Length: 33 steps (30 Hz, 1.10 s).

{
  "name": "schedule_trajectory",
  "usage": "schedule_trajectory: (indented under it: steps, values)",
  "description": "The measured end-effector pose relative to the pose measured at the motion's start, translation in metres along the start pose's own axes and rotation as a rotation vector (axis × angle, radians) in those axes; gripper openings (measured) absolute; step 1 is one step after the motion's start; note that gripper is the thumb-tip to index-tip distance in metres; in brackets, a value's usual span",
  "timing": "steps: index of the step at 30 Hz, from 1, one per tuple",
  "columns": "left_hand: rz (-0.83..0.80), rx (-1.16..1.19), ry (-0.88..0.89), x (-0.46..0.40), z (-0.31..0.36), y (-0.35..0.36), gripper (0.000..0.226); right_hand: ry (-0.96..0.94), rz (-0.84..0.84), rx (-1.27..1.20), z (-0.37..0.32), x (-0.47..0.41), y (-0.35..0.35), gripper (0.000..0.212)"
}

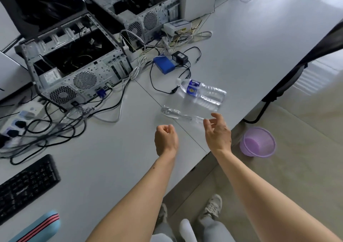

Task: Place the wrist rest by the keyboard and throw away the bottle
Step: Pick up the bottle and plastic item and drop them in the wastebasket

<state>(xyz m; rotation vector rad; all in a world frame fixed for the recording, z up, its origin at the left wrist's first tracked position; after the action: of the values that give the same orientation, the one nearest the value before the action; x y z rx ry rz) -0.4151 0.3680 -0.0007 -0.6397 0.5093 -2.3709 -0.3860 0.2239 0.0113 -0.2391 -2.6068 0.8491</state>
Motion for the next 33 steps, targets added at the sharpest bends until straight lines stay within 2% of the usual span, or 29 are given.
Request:
schedule_trajectory:
  steps: [7,10,16,21,25,29,33]
  values:
    - [0.067,0.051,-0.094,-0.003,0.026,0.057,0.03,-0.157,-0.08,0.142,0.001,-0.071,-0.034,0.045]
    - [0.084,0.054,-0.158,-0.01,0.029,0.076,0.036,-0.163,-0.096,0.212,-0.003,-0.098,-0.037,0.052]
    - [0.137,0.083,-0.307,-0.029,0.028,0.107,0.07,-0.144,-0.136,0.283,-0.009,-0.143,-0.028,0.061]
    - [0.209,0.082,-0.398,-0.036,0.045,0.12,0.058,-0.137,-0.199,0.337,-0.011,-0.177,-0.019,0.073]
    - [0.265,0.071,-0.472,-0.041,0.049,0.136,0.06,-0.116,-0.267,0.352,-0.011,-0.201,-0.016,0.077]
    - [0.344,0.074,-0.518,-0.043,0.051,0.15,0.062,-0.118,-0.389,0.36,-0.007,-0.218,-0.014,0.076]
    - [0.459,0.19,-0.56,-0.039,0.057,0.161,0.053,-0.122,-0.546,0.358,-0.005,-0.232,-0.018,0.074]
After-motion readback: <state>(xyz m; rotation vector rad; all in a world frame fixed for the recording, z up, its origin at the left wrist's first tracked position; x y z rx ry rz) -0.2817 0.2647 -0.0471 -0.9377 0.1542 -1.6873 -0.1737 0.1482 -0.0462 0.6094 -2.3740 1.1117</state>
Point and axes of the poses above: each hand's wrist, its own x-axis away from the middle knuckle, its own y-axis out of the palm, z = x × y, the point moved 1 cm from there along -x, towards the middle knuckle, and after that the axes turned 8 degrees about y, right-handed, at the moved point
